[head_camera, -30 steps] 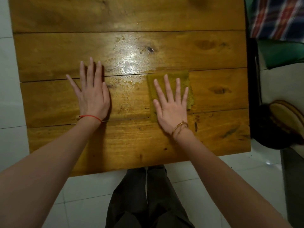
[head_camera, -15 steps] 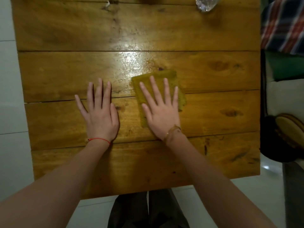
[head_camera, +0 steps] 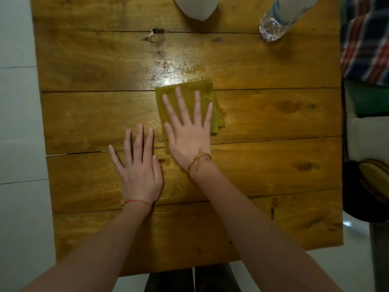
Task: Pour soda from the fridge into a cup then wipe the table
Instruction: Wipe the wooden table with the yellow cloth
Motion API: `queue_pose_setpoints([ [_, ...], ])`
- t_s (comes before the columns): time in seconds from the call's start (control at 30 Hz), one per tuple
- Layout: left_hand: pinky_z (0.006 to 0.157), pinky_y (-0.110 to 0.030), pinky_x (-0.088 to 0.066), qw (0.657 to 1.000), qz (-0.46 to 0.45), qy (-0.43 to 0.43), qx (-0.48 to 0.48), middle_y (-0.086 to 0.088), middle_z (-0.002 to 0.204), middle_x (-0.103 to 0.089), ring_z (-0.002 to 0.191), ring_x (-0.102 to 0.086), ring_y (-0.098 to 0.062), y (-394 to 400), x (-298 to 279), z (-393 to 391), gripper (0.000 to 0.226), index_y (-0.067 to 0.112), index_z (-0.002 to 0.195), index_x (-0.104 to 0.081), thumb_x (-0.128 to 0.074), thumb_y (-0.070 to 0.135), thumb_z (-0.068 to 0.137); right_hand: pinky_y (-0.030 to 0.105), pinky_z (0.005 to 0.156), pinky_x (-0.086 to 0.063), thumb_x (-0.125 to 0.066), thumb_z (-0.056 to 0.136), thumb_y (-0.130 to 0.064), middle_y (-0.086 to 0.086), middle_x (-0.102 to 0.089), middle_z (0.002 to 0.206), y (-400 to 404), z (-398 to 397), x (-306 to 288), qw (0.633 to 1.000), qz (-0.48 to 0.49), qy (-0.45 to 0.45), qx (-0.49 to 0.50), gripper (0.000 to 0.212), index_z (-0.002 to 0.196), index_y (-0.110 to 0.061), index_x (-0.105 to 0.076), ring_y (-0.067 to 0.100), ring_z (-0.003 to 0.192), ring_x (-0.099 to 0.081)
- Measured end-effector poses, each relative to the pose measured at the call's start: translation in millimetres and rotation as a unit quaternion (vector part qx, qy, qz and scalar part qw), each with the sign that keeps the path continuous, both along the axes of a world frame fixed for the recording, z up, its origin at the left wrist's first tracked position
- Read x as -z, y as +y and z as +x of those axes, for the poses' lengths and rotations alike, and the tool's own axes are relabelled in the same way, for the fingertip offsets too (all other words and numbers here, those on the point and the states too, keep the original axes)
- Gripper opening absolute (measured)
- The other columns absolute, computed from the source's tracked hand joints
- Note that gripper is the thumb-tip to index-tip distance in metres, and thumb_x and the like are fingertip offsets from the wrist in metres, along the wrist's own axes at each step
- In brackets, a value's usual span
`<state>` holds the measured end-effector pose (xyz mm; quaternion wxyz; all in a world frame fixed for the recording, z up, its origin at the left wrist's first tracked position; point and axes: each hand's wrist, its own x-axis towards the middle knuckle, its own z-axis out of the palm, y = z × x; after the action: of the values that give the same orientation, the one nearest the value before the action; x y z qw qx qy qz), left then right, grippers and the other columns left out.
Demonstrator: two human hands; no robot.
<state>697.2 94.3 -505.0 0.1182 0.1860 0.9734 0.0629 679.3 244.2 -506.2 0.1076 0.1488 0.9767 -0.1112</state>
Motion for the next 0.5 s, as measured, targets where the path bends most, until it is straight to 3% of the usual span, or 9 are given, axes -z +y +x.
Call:
queue_pose_setpoints([
  [0.13, 0.116, -0.064, -0.004, 1.000, 0.008, 0.002, -0.001, 0.002, 0.165, -0.007, 0.152, -0.002, -0.022, -1.1, -0.1, -0.1, 0.060, 0.023, 0.156, -0.012, -0.028, 0.029, 0.099, 0.063, 0.117, -0.004, -0.019, 0.103, -0.049, -0.003, 0.005, 0.165, 24.5, 52.2, -2.7, 0.998, 0.008, -0.016, -0.054, 0.057, 0.155, -0.037, -0.001, 0.033, 0.151, 0.008],
  [0.27, 0.116, -0.064, -0.004, 1.000, 0.010, 0.005, -0.005, 0.003, 0.165, -0.006, 0.152, -0.001, -0.021, 0.7, -0.3, 0.6, 0.060, 0.024, 0.156, -0.012, -0.028, 0.029, 0.099, 0.062, 0.118, 0.000, -0.015, 0.101, -0.050, -0.002, 0.007, 0.165, 81.2, 71.9, -0.6, 0.996, 0.028, -0.034, 0.075, 0.057, 0.154, -0.037, 0.003, 0.032, 0.151, 0.008],
  [0.4, 0.117, -0.063, -0.003, 1.000, 0.022, 0.009, -0.001, 0.002, 0.164, -0.007, 0.152, -0.001, -0.021, -0.8, 0.4, 0.7, 0.059, 0.024, 0.156, -0.013, -0.028, 0.028, 0.099, 0.064, 0.116, 0.002, -0.012, 0.101, -0.047, 0.003, 0.008, 0.165, 75.1, 31.5, 3.0, 0.962, 0.013, -0.020, 0.274, 0.058, 0.155, -0.034, 0.003, 0.037, 0.149, 0.010],
  [0.5, 0.117, -0.064, -0.002, 0.999, 0.031, 0.012, 0.000, 0.003, 0.165, -0.007, 0.152, 0.000, -0.021, -1.4, 1.9, 1.4, 0.059, 0.023, 0.156, -0.012, -0.027, 0.028, 0.099, 0.065, 0.115, 0.002, -0.010, 0.100, -0.050, 0.005, 0.009, 0.164, 33.9, 15.3, 3.3, 0.974, 0.015, -0.015, 0.226, 0.059, 0.155, -0.034, 0.003, 0.039, 0.149, 0.010],
])
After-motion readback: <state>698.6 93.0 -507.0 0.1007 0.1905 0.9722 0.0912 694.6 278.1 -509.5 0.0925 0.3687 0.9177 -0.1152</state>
